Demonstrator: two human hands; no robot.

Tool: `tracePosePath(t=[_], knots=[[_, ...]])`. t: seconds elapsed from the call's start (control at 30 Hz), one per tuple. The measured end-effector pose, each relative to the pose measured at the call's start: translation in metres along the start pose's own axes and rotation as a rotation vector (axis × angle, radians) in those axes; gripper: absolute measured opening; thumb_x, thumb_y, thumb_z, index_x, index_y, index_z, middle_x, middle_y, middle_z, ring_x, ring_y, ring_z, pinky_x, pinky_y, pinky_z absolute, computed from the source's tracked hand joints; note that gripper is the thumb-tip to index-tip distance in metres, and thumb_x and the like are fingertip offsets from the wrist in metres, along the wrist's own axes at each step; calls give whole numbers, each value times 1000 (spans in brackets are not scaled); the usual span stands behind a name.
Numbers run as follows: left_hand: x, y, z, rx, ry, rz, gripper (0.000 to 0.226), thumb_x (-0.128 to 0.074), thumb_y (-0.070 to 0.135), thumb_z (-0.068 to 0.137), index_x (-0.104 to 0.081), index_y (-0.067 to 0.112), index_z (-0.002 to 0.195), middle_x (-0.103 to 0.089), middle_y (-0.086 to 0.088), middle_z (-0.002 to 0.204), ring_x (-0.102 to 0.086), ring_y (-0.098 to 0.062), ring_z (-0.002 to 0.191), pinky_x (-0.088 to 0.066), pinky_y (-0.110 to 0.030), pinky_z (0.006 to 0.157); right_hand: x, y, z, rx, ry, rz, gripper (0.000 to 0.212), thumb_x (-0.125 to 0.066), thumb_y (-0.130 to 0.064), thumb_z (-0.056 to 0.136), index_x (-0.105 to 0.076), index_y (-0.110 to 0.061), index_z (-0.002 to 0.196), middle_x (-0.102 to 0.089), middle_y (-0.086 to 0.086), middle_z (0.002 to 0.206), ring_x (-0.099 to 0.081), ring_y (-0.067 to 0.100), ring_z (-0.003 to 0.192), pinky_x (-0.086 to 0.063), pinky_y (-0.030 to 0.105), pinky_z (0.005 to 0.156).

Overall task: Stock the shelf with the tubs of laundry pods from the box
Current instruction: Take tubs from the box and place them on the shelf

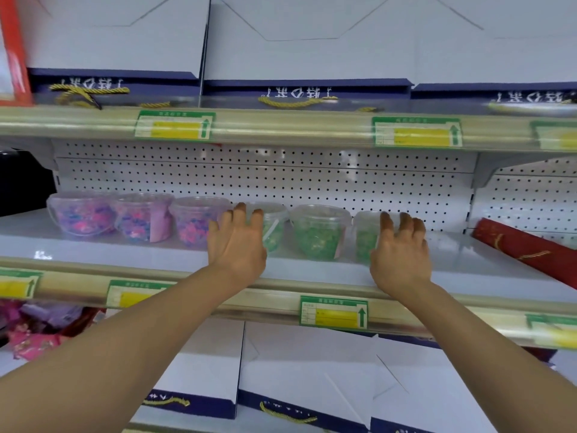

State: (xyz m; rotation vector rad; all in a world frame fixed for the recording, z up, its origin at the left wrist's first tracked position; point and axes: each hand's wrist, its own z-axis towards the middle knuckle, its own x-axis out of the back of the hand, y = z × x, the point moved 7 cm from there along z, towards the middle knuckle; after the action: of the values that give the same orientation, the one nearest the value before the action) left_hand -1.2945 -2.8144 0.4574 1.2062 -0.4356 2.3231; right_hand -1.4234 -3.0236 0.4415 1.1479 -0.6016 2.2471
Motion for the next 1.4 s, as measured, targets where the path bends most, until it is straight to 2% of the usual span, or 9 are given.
tracePosePath(t=[0.2, 0.27, 0.37, 0.5, 0.7, 0.83, 1.03, 1.23, 1.4], knots=[[14, 27, -33, -117, -36, 21, 67, -56, 37, 88, -25, 19, 143, -27, -8, 148, -29, -28, 134, -23, -44, 112, 6, 8, -3, 91, -100, -23, 82, -54, -27, 89, 1, -16, 149, 5, 19, 155, 3, 37, 143, -8, 47, 115], [19, 32, -46, -131, -42, 19, 67, -57, 35, 87, -25, 18, 143, -28, -8, 148, -29, -27, 134, -25, -42, 110, 21, 0, -19, 196, 23, -14, 79, -60, -23, 85, -13, -11, 147, -9, 21, 153, -8, 38, 141, -12, 48, 114], [28, 38, -69, -158, -43, 13, 65, -58, 30, 86, -27, 18, 142, -32, -7, 145, -31, -26, 133, -28, -42, 107, 46, -21, -55, 458, 250, 83, 65, -75, -3, 65, -50, 0, 125, -47, 25, 131, -45, 41, 122, -40, 47, 97], [40, 39, -106, -153, -40, -16, 61, -56, 31, 87, -30, 18, 140, -43, -4, 139, -38, -25, 128, -31, -38, 102, 58, -36, -115, 658, 304, 211, 52, -75, 4, 59, -61, 1, 109, -61, 20, 111, -61, 36, 99, -50, 37, 80], [12, 29, -184, -119, -212, -143, 50, -50, 28, 92, -33, 17, 138, -53, -7, 126, -50, -29, 113, -41, -34, 83, 5, -30, -198, 677, 2, 211, 54, -80, -6, 63, -61, 0, 113, -61, 20, 113, -64, 37, 92, -54, 38, 69], [-43, 16, -244, -60, -391, -209, 42, -47, 31, 93, -36, 20, 132, -55, -5, 126, -53, -29, 112, -45, -37, 85, -50, -23, -253, 579, -350, 150, 51, -59, -15, 86, -43, -8, 134, -36, 13, 141, -48, 34, 117, -46, 39, 87], [-132, 4, -340, -4, -675, -342, 37, -46, 34, 94, -41, 23, 129, -55, -1, 127, -52, -24, 116, -44, -33, 83, -119, -11, -341, 454, -640, 137, 52, -56, -25, 88, -37, -15, 136, -33, 7, 138, -49, 31, 116, -45, 36, 87], [-213, -5, -449, 25, -904, -362, 35, -47, 31, 93, -44, 21, 126, -57, 0, 123, -53, -23, 117, -46, -35, 89, -201, 26, -433, 313, -889, 166, 48, -56, -21, 87, -42, -11, 132, -37, 9, 133, -51, 32, 114, -46, 42, 89], [-274, -12, -540, 107, -1085, -380, 32, -49, 27, 91, -49, 17, 121, -61, -7, 116, -59, -27, 107, -45, -33, 85, -271, 58, -509, 211, -1096, 118, 43, -54, -16, 89, -44, -10, 130, -38, 10, 134, -48, 27, 119, -45, 36, 91]])
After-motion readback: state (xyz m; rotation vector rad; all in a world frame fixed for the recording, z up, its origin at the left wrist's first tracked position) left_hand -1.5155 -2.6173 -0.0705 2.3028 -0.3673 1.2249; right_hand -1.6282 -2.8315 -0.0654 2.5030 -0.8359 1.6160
